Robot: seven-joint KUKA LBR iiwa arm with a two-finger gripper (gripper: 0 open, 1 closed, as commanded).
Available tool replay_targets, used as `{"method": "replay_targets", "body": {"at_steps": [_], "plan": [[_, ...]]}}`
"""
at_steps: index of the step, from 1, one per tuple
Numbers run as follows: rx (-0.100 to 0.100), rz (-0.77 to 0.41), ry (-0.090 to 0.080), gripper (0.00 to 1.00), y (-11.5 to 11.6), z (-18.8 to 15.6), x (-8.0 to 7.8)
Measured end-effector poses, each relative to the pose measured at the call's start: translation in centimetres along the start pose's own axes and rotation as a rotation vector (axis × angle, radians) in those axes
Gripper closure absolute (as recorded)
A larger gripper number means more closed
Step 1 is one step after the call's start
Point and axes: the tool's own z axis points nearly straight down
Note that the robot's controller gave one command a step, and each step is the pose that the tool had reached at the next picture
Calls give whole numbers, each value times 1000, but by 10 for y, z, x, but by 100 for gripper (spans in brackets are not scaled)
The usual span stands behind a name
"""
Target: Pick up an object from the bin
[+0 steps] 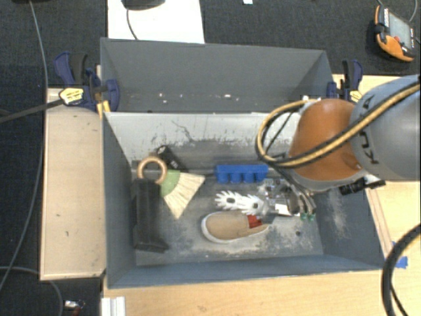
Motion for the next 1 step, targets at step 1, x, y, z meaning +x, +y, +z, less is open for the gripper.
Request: {"method": "replay_targets", "body": {"at_steps": [1], "plan": [[2,32,-5,100,-22,-12,-4]]}}
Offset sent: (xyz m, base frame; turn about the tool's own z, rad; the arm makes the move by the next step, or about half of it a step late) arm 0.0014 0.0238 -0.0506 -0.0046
